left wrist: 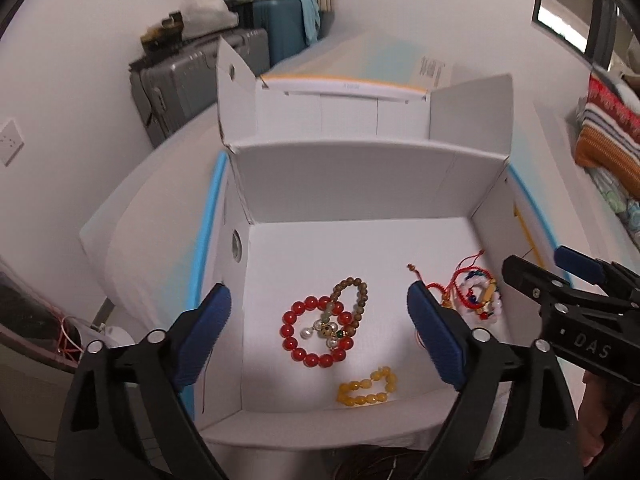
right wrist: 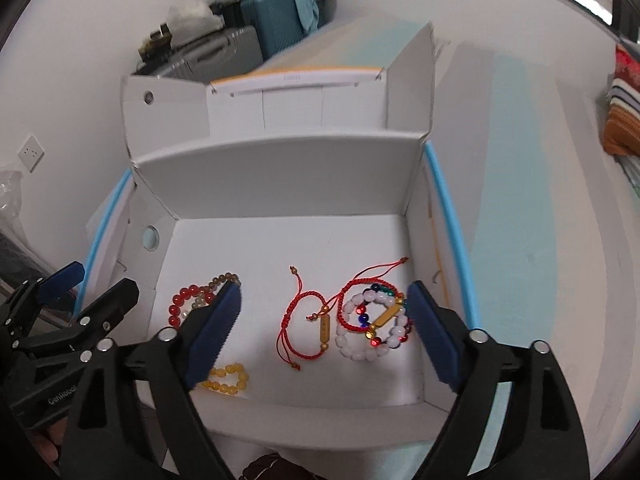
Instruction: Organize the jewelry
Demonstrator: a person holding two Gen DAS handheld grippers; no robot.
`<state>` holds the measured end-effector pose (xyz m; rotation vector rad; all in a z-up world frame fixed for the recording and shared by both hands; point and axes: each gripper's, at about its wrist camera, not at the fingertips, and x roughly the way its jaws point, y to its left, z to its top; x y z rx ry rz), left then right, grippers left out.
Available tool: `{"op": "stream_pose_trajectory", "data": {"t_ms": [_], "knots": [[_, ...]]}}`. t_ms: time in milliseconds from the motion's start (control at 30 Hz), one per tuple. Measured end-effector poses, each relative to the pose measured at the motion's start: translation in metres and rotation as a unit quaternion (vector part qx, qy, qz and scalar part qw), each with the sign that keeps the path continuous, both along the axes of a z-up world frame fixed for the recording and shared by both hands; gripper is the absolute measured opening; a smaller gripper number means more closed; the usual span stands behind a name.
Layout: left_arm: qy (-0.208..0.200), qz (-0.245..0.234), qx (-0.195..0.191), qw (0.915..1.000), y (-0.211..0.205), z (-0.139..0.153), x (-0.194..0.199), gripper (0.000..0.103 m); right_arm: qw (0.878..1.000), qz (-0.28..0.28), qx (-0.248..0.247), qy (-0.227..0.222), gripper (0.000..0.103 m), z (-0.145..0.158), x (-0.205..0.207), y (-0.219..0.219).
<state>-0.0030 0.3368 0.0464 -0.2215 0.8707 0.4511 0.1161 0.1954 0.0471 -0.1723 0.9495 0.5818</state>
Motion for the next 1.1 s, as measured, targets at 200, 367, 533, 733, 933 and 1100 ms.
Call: {"op": "stream_pose_trajectory", "data": {"t_ms": [200,367,533,733,933,1100], "knots": [[-0.033,0.008,0.011,0.9994,-0.012,0.012,-0.027,0.097,0.999,-0.014,0.026,-0.043,0.093,0.021,-0.029,-0.027],[-0.067,0.009,0.005,0.9977,-0.024,0.014,-0.050,0.097,0.996,-0.028,0.053,-0.066,0.095,0.027,-0.053,-0.047],[-0.082,0.007,0.013,0.9966,-0.036,0.014,-0.068,0.097,0.992,-0.046,0.065,-0.094,0.095,0.027,-0.078,-0.067],[-0.093,0.000,0.009,0.9957,-0.047,0.010,-0.087,0.097,0.990,-0.059,0.058,-0.117,0.095,0.015,-0.101,-0.079],[-0.096,-0.006,0.018,0.9952,-0.059,0.002,-0.098,0.097,0.987,-0.068,0.044,-0.140,0.095,0.003,-0.117,-0.085],[-0.089,-0.008,0.017,0.9958,-0.062,-0.007,-0.100,0.097,0.987,-0.063,0.038,-0.142,0.095,-0.002,-0.123,-0.087]]}}
